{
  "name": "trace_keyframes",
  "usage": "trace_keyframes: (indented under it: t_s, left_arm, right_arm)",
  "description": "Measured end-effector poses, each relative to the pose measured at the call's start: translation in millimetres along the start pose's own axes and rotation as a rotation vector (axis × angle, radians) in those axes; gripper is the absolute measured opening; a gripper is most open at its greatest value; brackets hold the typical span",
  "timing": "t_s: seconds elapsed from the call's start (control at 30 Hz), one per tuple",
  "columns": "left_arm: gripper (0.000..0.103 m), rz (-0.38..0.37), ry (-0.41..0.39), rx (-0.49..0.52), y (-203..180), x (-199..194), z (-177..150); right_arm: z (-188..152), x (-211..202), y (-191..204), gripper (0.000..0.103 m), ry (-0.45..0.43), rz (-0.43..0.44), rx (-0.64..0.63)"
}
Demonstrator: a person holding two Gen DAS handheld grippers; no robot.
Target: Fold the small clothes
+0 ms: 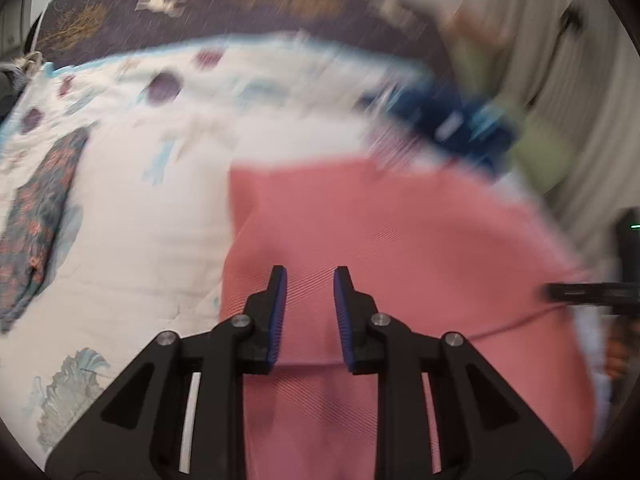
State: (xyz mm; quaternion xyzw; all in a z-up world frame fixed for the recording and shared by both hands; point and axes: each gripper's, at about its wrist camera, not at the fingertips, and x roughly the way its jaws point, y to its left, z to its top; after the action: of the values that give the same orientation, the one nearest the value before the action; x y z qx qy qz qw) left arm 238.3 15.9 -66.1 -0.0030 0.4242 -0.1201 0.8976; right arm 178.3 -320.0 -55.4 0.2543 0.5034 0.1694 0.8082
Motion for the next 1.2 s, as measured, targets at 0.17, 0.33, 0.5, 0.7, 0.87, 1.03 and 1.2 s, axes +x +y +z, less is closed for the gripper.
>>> trace_keyframes:
  t_s: [0.17,0.33,0.5,0.7,0.87,1.03,1.2]
  left_arm:
    - [0.027,0.023,-0.012,-0.019,1,-13,-1]
    - [0.051,-0.019,-0.064,0.021,-27,-41,5]
    - [0.052,-0.071,-0.057,0.084,-74,-37,1]
    - [0.053,-0.098,-0.043,0.161,-113,-33,-4]
    - [0.053,-0.091,-0.035,0.161,-119,-29,-5]
    - [0.053,-0.089,-0.021,0.17,-119,-25,-11]
    - [0.053,-0.103,-0.01,0.15,-112,-21,-12]
  right_arm:
    - [-17,-17,-34,0.008,-0.071,0.064,0.11]
    - [-37,-86,-77,0.051,-0.351,-0.067,0.229]
    - [-56,-120,-156,0.055,-0.413,-0.158,0.564]
    - [-49,-137,-201,0.061,-0.463,-0.277,0.735]
    - [-23,-139,-230,0.065,-0.459,-0.338,0.876]
    - [-27,-135,-264,0.065,-0.489,-0.429,1.069]
    - [-21,-138,-282,0.043,-0.518,-0.502,1.053]
